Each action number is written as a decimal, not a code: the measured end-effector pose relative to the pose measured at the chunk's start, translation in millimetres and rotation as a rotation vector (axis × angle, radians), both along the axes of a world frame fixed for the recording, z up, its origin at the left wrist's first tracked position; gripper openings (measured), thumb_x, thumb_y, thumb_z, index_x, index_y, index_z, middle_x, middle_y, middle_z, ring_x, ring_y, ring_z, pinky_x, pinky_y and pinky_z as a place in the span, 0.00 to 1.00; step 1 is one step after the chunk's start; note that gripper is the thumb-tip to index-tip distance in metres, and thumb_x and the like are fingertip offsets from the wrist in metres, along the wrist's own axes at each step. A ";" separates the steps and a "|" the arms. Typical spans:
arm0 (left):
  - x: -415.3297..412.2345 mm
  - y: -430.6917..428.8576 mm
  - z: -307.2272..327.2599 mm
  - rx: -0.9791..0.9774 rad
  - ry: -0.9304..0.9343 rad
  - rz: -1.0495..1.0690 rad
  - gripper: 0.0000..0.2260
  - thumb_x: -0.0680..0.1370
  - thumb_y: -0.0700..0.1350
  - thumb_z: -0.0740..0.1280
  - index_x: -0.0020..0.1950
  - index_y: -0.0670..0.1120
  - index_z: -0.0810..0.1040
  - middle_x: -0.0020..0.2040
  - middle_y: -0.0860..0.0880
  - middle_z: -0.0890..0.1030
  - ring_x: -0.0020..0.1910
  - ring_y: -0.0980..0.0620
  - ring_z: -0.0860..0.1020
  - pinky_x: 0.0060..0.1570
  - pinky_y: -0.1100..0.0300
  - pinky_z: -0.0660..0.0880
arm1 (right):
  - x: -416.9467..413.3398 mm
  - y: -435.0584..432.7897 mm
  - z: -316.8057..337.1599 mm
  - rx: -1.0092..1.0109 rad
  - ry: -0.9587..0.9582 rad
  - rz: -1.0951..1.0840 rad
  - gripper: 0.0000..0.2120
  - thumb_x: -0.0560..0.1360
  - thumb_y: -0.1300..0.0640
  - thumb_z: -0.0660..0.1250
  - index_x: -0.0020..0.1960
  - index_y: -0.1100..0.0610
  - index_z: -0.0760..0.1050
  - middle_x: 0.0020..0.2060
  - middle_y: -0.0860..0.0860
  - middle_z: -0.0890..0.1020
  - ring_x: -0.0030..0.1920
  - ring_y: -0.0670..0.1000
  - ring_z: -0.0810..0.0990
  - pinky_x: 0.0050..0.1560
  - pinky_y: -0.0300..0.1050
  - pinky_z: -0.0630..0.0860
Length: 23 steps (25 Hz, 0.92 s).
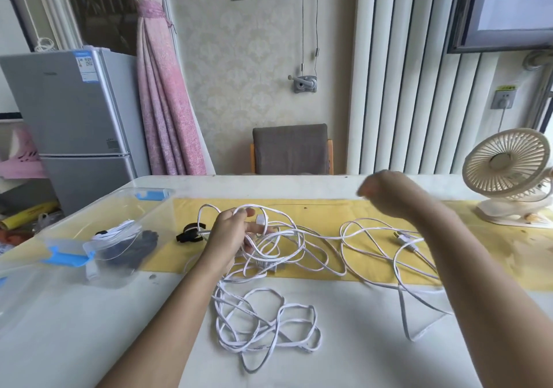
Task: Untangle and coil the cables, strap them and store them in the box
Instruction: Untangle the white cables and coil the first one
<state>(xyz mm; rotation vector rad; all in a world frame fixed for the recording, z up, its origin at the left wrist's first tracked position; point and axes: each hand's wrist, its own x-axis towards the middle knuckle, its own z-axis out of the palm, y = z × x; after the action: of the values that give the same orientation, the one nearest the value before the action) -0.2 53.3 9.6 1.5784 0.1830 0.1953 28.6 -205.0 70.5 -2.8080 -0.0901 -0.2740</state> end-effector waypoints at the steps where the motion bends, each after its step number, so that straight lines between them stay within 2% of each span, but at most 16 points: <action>1: 0.3 -0.8 -3.1 0.040 0.003 0.010 0.09 0.82 0.41 0.53 0.45 0.45 0.70 0.29 0.46 0.83 0.20 0.52 0.68 0.18 0.67 0.61 | -6.8 20.7 0.3 0.079 0.008 0.166 0.10 0.75 0.65 0.62 0.50 0.58 0.81 0.45 0.56 0.84 0.42 0.51 0.81 0.38 0.32 0.74; 2: 1.0 -0.9 -5.7 0.060 -0.002 0.021 0.10 0.82 0.42 0.53 0.45 0.45 0.71 0.29 0.47 0.83 0.20 0.51 0.68 0.18 0.67 0.62 | -15.1 40.4 -1.6 0.132 -0.002 0.325 0.09 0.74 0.65 0.64 0.47 0.57 0.82 0.41 0.54 0.84 0.37 0.47 0.80 0.35 0.28 0.72; 3: 1.5 -1.4 -7.3 0.068 -0.016 0.025 0.10 0.82 0.42 0.53 0.45 0.45 0.72 0.29 0.48 0.83 0.20 0.51 0.68 0.18 0.66 0.62 | -22.7 57.6 -6.0 0.141 -0.024 0.458 0.08 0.74 0.65 0.66 0.47 0.56 0.82 0.41 0.52 0.85 0.36 0.45 0.80 0.36 0.28 0.72; 5: 0.8 -2.6 -6.8 0.066 -0.051 0.014 0.10 0.82 0.43 0.54 0.45 0.46 0.72 0.28 0.48 0.82 0.20 0.51 0.68 0.20 0.65 0.63 | -27.0 80.9 -23.1 0.067 -0.065 0.600 0.08 0.75 0.61 0.67 0.52 0.54 0.81 0.45 0.50 0.83 0.43 0.46 0.80 0.43 0.34 0.72; 8: -1.0 -3.5 -2.5 0.057 -0.084 -0.044 0.09 0.80 0.42 0.57 0.43 0.44 0.73 0.24 0.48 0.77 0.20 0.52 0.67 0.20 0.66 0.62 | -18.1 91.8 -47.0 -0.002 -0.068 0.581 0.11 0.78 0.58 0.63 0.60 0.55 0.77 0.52 0.52 0.77 0.52 0.52 0.77 0.46 0.39 0.67; 13: -0.5 2.1 -3.6 0.090 -0.067 -0.180 0.10 0.79 0.45 0.62 0.38 0.46 0.71 0.27 0.50 0.67 0.20 0.57 0.60 0.21 0.67 0.58 | -9.0 86.3 -58.6 -0.141 0.012 0.564 0.10 0.78 0.57 0.62 0.57 0.56 0.78 0.49 0.51 0.73 0.50 0.53 0.74 0.48 0.41 0.68; 15: -2.1 5.6 -3.9 0.179 -0.070 -0.279 0.07 0.78 0.47 0.64 0.41 0.48 0.72 0.31 0.50 0.67 0.24 0.58 0.63 0.21 0.66 0.60 | -9.1 82.0 -53.9 -0.075 0.051 0.580 0.06 0.76 0.58 0.66 0.51 0.56 0.79 0.42 0.48 0.74 0.45 0.50 0.75 0.42 0.38 0.70; 17: -3.9 8.5 -4.0 0.397 -0.034 -0.341 0.09 0.74 0.54 0.68 0.45 0.50 0.72 0.36 0.52 0.70 0.31 0.58 0.67 0.25 0.65 0.64 | -9.7 75.5 -42.4 0.045 0.078 0.576 0.02 0.75 0.59 0.68 0.46 0.56 0.79 0.35 0.47 0.78 0.36 0.47 0.77 0.35 0.32 0.70; 19: -3.5 12.4 -5.4 0.681 -0.035 -0.262 0.14 0.73 0.58 0.69 0.43 0.49 0.70 0.39 0.53 0.72 0.34 0.59 0.70 0.30 0.62 0.65 | -12.7 67.3 -27.1 0.215 0.042 0.556 0.04 0.75 0.63 0.65 0.43 0.57 0.77 0.32 0.48 0.80 0.28 0.41 0.75 0.30 0.29 0.69; 20: -4.4 13.7 -4.2 0.765 -0.066 -0.175 0.15 0.74 0.57 0.68 0.41 0.47 0.70 0.38 0.51 0.72 0.35 0.58 0.71 0.32 0.61 0.66 | -14.5 62.9 -18.0 0.279 -0.037 0.527 0.05 0.76 0.63 0.64 0.42 0.57 0.76 0.31 0.47 0.80 0.26 0.39 0.73 0.29 0.29 0.68; 21: -3.6 15.8 -3.3 0.813 -0.103 -0.081 0.16 0.75 0.57 0.66 0.40 0.44 0.71 0.38 0.57 0.62 0.38 0.54 0.75 0.35 0.58 0.68 | -15.5 58.3 -8.7 0.330 -0.146 0.479 0.06 0.76 0.63 0.64 0.41 0.57 0.75 0.29 0.45 0.79 0.26 0.38 0.73 0.29 0.29 0.67; 22: -3.8 17.7 -2.8 0.817 -0.131 0.020 0.19 0.77 0.56 0.64 0.42 0.40 0.72 0.56 0.42 0.72 0.43 0.47 0.77 0.40 0.55 0.69 | -14.8 51.8 -0.8 0.399 -0.255 0.428 0.06 0.76 0.62 0.63 0.41 0.57 0.75 0.29 0.44 0.78 0.26 0.38 0.72 0.28 0.29 0.66; 23: -2.0 21.5 -1.5 0.786 -0.155 0.107 0.20 0.78 0.57 0.62 0.43 0.38 0.73 0.42 0.39 0.77 0.46 0.41 0.77 0.42 0.53 0.69 | -13.4 44.4 7.8 0.491 -0.355 0.375 0.06 0.77 0.61 0.63 0.41 0.56 0.74 0.29 0.44 0.78 0.26 0.38 0.72 0.28 0.30 0.65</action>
<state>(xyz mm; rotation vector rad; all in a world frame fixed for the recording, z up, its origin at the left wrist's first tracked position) -2.2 74.8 8.2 2.3232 0.0672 0.5171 15.2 -160.7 78.3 -2.1790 -0.5428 -0.6050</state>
